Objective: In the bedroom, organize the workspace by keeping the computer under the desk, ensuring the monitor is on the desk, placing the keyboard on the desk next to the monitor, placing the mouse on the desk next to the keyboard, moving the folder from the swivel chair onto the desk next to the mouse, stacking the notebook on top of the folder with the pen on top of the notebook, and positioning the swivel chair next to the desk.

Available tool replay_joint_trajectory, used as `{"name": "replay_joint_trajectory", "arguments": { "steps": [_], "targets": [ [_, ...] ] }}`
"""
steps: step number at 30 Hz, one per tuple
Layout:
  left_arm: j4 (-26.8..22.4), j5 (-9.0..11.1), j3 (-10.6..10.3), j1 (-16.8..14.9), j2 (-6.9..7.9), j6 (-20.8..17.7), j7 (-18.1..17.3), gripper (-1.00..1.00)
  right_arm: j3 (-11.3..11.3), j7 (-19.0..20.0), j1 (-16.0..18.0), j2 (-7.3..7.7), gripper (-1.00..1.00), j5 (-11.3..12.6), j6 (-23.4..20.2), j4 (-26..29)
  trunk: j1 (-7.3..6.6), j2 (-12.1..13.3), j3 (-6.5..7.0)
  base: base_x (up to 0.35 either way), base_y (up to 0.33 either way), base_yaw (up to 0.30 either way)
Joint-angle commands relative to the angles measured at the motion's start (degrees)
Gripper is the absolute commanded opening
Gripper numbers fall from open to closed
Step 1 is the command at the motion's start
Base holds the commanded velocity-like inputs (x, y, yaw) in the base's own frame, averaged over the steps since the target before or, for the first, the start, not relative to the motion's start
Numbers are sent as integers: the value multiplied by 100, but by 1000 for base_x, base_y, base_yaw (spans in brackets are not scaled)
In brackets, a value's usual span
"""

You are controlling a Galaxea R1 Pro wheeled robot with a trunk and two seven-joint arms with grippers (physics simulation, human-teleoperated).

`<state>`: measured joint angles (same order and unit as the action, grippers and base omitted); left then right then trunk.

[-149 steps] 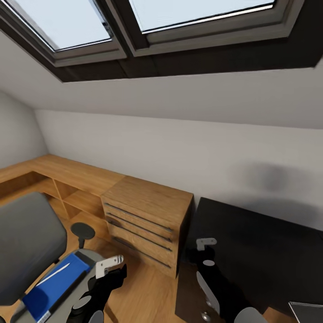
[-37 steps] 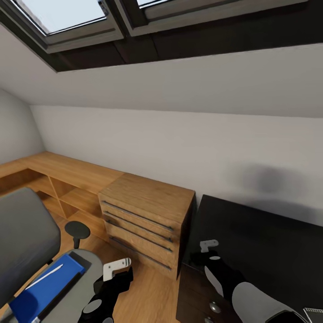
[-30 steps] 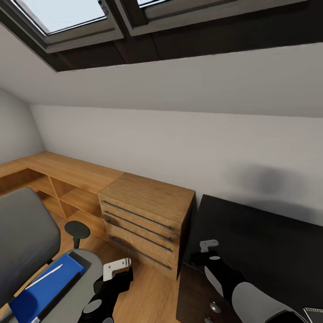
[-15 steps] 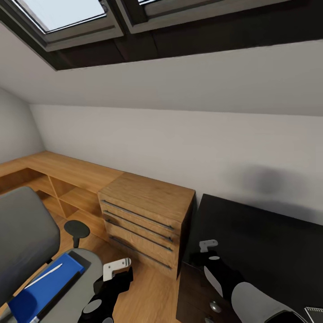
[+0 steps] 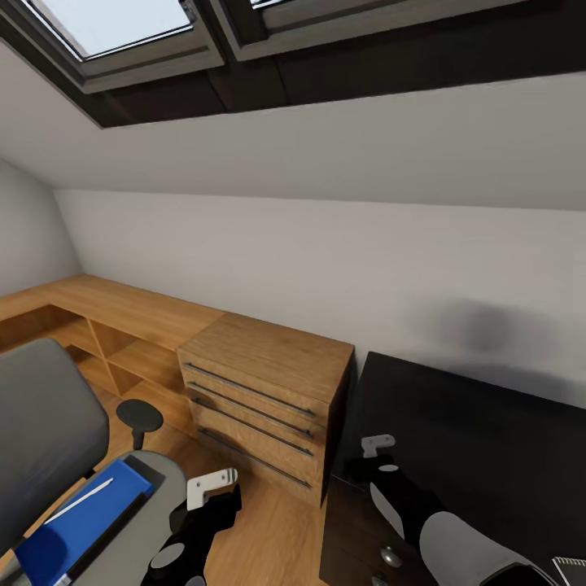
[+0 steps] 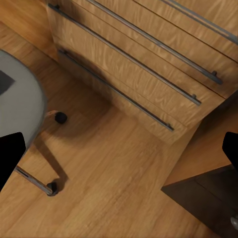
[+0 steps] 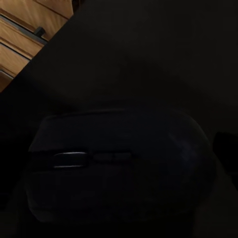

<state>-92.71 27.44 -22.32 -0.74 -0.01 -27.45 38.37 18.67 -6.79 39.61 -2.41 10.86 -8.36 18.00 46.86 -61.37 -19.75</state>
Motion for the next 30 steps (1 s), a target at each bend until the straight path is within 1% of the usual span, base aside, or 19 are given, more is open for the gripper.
{"name": "replay_joint_trajectory", "arguments": {
  "steps": [1,28,30],
  "targets": [
    [-7,42,-8,-5,1,-15,48,100,49,-42,3,4,-100,61,-32,11,0,-5,-7,0,0,0],
    [-5,43,-6,-5,7,-15,48,100,58,-42,3,7,-100,59,4,36,0,-5,-7,0,0,0],
    [-4,43,-3,-5,8,-18,48,100,58,-46,3,10,-100,57,8,40,-43,75,29,0,0,0]
  ]
}}
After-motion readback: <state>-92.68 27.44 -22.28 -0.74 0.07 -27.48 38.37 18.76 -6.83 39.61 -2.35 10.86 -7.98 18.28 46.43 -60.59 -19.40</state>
